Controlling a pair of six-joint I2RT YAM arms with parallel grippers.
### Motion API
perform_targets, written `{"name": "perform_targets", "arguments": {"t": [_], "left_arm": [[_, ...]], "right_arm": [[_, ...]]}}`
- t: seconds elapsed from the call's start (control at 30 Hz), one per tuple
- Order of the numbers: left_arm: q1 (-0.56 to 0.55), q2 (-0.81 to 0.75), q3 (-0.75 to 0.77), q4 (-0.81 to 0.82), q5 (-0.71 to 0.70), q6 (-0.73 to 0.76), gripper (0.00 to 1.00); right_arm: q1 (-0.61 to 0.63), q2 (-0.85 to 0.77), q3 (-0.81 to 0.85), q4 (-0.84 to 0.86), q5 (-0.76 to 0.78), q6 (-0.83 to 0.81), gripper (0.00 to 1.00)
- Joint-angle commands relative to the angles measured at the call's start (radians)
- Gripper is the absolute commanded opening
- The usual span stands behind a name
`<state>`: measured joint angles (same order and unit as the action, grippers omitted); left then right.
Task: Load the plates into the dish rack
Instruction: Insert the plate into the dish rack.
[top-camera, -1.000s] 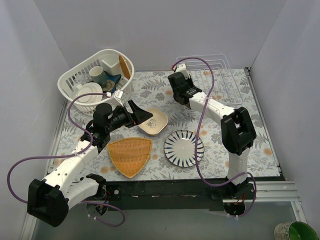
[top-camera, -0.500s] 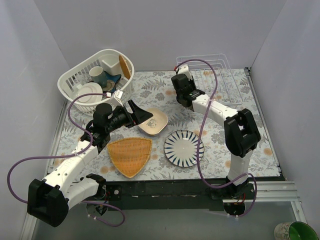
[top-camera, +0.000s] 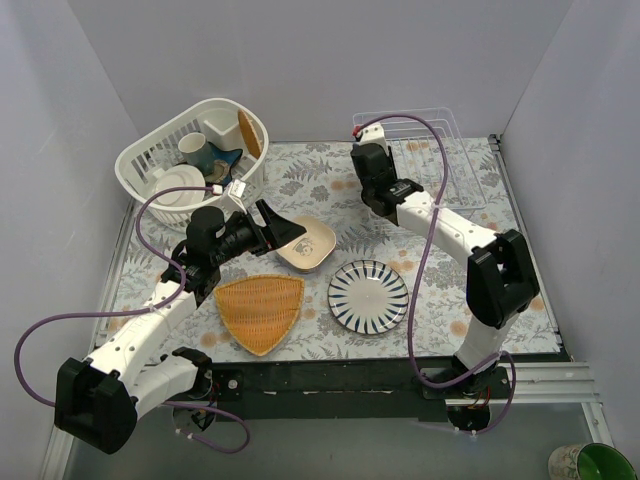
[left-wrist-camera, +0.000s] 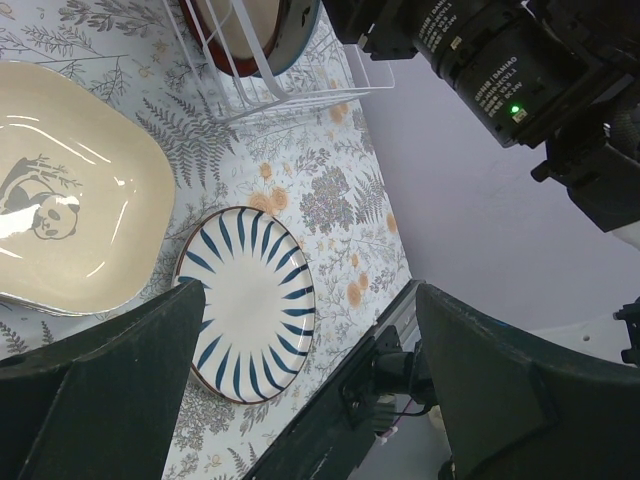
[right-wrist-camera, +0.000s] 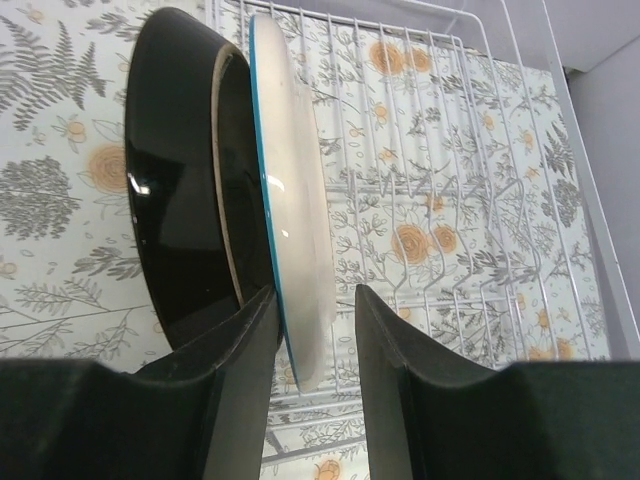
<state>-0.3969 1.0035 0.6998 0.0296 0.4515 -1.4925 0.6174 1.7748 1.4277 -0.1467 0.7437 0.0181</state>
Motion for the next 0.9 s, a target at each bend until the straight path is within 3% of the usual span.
{"name": "perform_targets", "arguments": {"t": [0.0,0.27,0.5,0.6,0.7,0.87], "left_arm": [[-0.002,-0.023,-0.011,0.01,0.001,0.001,0.87],[-0.003,-0.011,-0.016,0.016,0.007,0.006,0.9],[-0.003,0.003,-0.023,0.026,0.035,0.006,0.9],[-0.019,0.02,-0.043,0.055,0.056,0.011,0.95],[-0.072,0.033,-0.06,0.076,0.027,0.021,0.97],[-0.273,0.127,-0.059,0.082,-0.12,0.021,0.97]], "right_arm": [[0.001,-0.098,-0.018,0.045,-0.075,0.028,0.45],[0.001,-0.262,-0.088,0.047,-0.236,0.059,0.45],[0.001,-0.432,-0.17,-0.034,-0.256,0.13,0.45],[0.001,-0.514,-0.22,-0.092,-0.261,0.161,0.45],[0.002,-0.597,-0.291,-0.18,-0.244,0.183,0.46],[0.001,-0.75,-0.415,-0.33,-0.303,0.273,0.47]]}}
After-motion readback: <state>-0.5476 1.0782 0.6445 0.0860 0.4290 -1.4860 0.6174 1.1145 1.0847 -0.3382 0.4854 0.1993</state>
